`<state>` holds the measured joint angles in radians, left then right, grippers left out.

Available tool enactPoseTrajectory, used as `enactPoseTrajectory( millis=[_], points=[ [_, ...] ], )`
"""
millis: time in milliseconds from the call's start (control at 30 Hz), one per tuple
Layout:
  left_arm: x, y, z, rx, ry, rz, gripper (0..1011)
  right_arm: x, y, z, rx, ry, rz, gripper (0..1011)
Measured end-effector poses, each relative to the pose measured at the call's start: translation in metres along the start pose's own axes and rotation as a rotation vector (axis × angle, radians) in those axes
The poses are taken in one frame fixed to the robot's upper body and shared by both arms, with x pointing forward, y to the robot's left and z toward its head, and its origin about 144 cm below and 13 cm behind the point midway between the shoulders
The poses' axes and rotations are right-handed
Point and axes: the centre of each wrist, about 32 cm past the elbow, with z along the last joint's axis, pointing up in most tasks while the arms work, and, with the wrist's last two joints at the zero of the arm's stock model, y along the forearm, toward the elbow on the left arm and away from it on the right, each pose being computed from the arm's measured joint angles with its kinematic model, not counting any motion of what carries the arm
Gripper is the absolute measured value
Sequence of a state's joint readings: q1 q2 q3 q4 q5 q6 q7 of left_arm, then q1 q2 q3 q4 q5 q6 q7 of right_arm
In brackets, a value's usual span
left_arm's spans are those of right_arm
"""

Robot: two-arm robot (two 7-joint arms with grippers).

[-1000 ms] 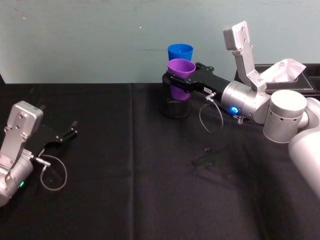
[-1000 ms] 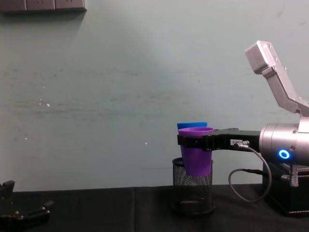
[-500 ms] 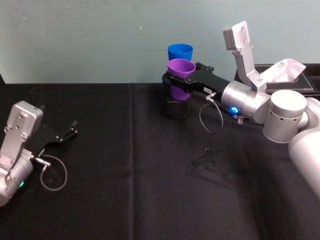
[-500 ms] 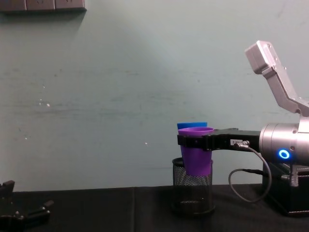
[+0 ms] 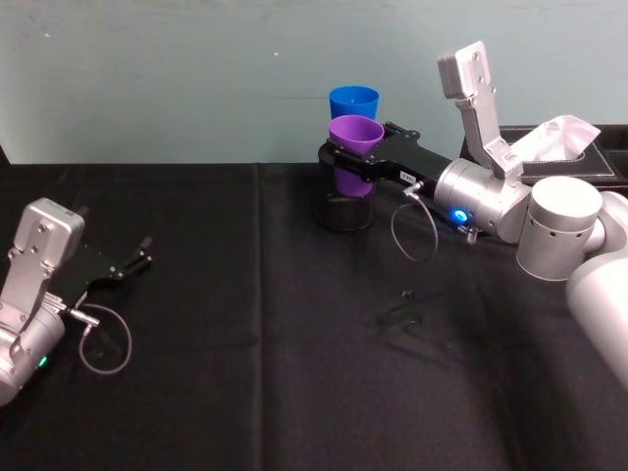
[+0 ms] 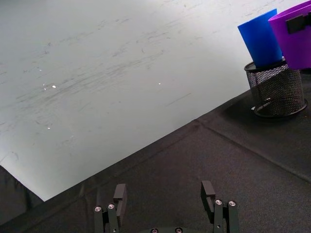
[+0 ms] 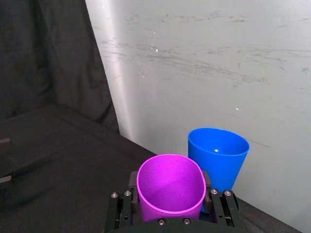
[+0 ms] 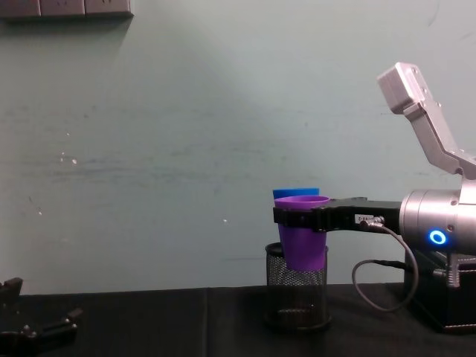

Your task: Pick up one cup with a gripper and tap it against the other cup.

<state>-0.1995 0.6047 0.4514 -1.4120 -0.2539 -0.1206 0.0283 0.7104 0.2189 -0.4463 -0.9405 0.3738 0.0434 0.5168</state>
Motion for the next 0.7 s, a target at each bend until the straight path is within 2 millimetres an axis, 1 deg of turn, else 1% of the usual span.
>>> enactPoseTrajectory(
  millis=[700],
  points=[
    [0.0, 0.0, 0.0, 0.0, 0.0, 0.0, 1000, 0.0, 0.0, 0.0, 0.0, 0.0, 0.0, 720]
  ],
)
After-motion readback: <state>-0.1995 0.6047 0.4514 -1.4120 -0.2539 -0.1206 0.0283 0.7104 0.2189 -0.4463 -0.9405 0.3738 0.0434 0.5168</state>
